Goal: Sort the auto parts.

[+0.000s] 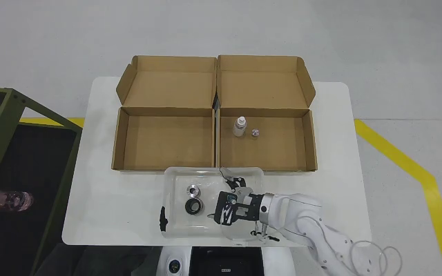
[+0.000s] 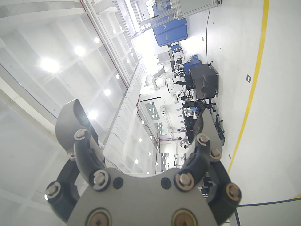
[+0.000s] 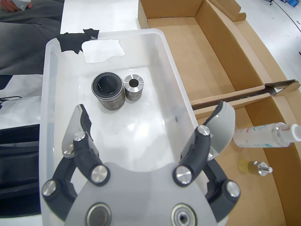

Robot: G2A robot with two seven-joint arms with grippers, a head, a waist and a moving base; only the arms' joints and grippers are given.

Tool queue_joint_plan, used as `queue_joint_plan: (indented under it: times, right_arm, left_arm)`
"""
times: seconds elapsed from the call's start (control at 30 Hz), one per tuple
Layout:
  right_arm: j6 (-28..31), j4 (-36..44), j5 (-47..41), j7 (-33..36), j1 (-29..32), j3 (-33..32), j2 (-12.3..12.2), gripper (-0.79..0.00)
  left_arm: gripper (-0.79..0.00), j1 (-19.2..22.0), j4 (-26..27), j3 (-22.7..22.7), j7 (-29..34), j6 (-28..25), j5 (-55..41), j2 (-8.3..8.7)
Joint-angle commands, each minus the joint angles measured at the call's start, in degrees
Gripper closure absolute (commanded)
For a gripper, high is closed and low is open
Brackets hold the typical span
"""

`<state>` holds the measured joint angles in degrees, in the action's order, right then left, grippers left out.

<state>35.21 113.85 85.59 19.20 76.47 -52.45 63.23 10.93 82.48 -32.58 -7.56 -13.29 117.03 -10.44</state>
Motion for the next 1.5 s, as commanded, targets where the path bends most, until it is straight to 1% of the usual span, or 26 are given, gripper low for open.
queue_joint_plan:
  times: [0.0,0.2,0.53,0.6,0.63,0.67,0.73,0.8,0.9,1.07,1.17,1.27,1.33,1.37,1.47]
  right_arm:
    - [-0.5,-0.7,0.8,0.6,-0.9,1.6,0.4,-0.785]
    - [-1.5,-2.6,1.7,1.4,-2.7,5.1,1.3,-0.785]
    - [-2.1,-5.4,1.9,2.6,-5.2,9.0,2.6,-0.785]
    - [-2.1,-5.9,1.7,2.9,-5.7,9.6,2.9,-0.705]
    - [-2.2,-6.1,1.6,2.9,-5.9,9.9,3.0,-0.686]
    - [-2.2,-6.3,1.5,3.0,-6.0,10.1,3.1,-0.643]
    - [-2.4,-6.6,1.4,3.1,-6.3,10.4,3.3,-0.622]
    - [-2.3,-6.8,1.4,3.1,-6.5,10.6,3.4,-0.570]
    - [-2.1,-6.9,1.6,3.1,-6.3,10.7,3.5,-0.585]
    - [-1.5,-7.6,2.0,2.6,-5.8,10.4,3.3,-0.585]
    - [-0.7,-7.7,2.6,2.2,-5.6,10.4,3.3,-0.542]
    - [-0.5,-7.7,2.8,1.9,-5.3,10.4,3.2,-0.462]
    - [-0.2,-7.8,2.9,1.8,-5.3,10.6,3.3,-0.437]
    - [0.1,-8.0,2.8,1.7,-5.4,10.7,3.3,-0.400]
    - [0.5,-8.3,3.0,1.7,-5.6,11.1,3.5,-0.394]
  left_arm:
    - [-0.785,0.0,0.0,0.0,0.0,0.0,0.0,0.00]
    - [-0.785,0.0,0.0,0.0,0.0,0.0,0.0,0.00]
    - [-0.785,0.0,0.0,0.0,0.0,0.0,0.0,0.00]
    - [-0.785,0.0,0.0,0.0,0.0,0.0,0.0,0.00]
    - [-0.785,0.0,0.0,0.0,0.0,0.0,0.0,0.00]
    - [-0.785,0.0,0.0,0.0,0.0,0.0,0.0,0.00]
    - [-0.785,0.0,0.0,0.0,0.0,0.0,0.0,0.00]
    - [-0.785,0.0,0.0,0.0,0.0,0.0,0.0,0.00]
    - [-0.785,0.0,0.0,0.0,0.0,0.0,0.0,0.00]
    - [-0.785,0.0,0.0,0.0,0.0,0.0,0.0,0.00]
    - [-0.785,0.0,0.0,0.0,0.0,0.0,0.0,0.00]
    - [-0.785,0.0,0.0,0.0,0.0,0.0,0.0,0.00]
    - [-0.785,0.0,0.0,0.0,0.0,0.0,0.0,0.00]
    - [-0.785,0.0,0.0,0.0,0.0,0.0,0.0,0.00]
    - [-0.785,0.0,0.0,0.0,0.0,0.0,0.0,0.00]
